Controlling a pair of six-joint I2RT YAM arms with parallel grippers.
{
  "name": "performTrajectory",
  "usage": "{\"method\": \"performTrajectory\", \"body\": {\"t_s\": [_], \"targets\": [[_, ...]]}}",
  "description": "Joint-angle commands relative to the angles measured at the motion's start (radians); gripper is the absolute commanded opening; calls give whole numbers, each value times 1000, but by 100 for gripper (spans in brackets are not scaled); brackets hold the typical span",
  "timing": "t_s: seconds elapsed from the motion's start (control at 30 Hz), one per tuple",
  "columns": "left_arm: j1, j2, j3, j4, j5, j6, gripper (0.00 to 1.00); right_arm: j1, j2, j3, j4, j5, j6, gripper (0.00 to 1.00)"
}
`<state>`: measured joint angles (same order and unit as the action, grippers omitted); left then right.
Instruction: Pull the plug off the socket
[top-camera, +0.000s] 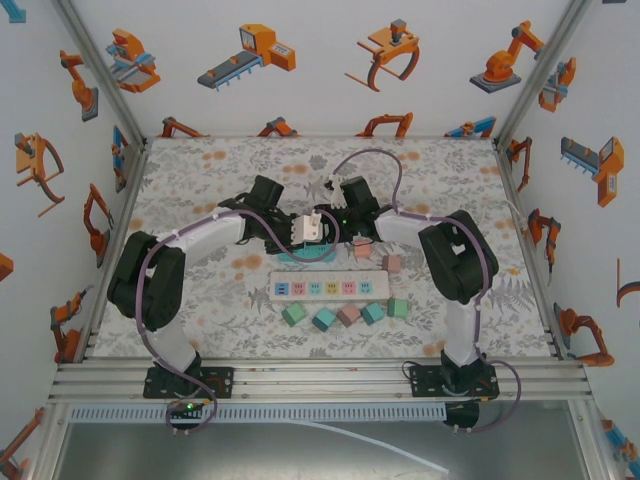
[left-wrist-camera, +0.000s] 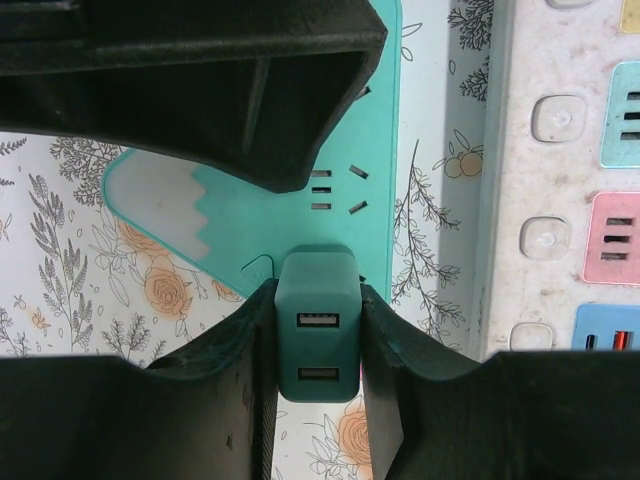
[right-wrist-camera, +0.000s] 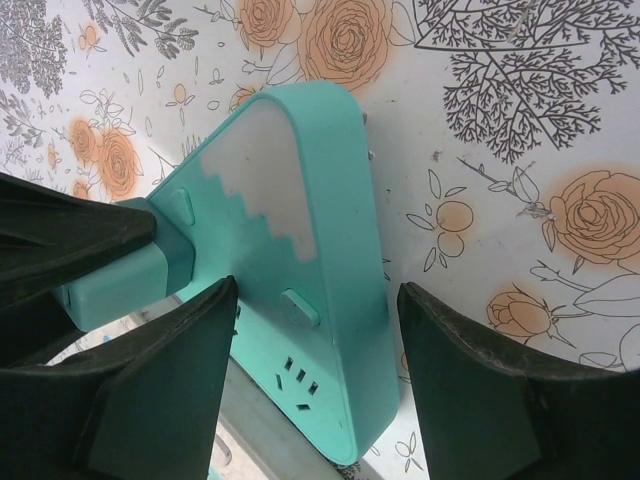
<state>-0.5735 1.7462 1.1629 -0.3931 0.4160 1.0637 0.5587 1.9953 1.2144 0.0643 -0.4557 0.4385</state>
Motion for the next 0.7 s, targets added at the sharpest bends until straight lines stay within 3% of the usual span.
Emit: {"method": "performTrajectory", "body": {"t_s": [0.0,0.23,0.37,0.67], "targets": [[-18,33,10,-23,-16,24,31,2,58,10,-64,73,2,59],[-35,11,-11,4,-15,12,6,8,89,22,-129,186,-29,56],[-34,-59,-27,66,35,-38,0,26,106,8,-153,272,-66,53],[37,-148,-80,207,184,-166,0,73,114,-3,-187,417,-127,52]]}}
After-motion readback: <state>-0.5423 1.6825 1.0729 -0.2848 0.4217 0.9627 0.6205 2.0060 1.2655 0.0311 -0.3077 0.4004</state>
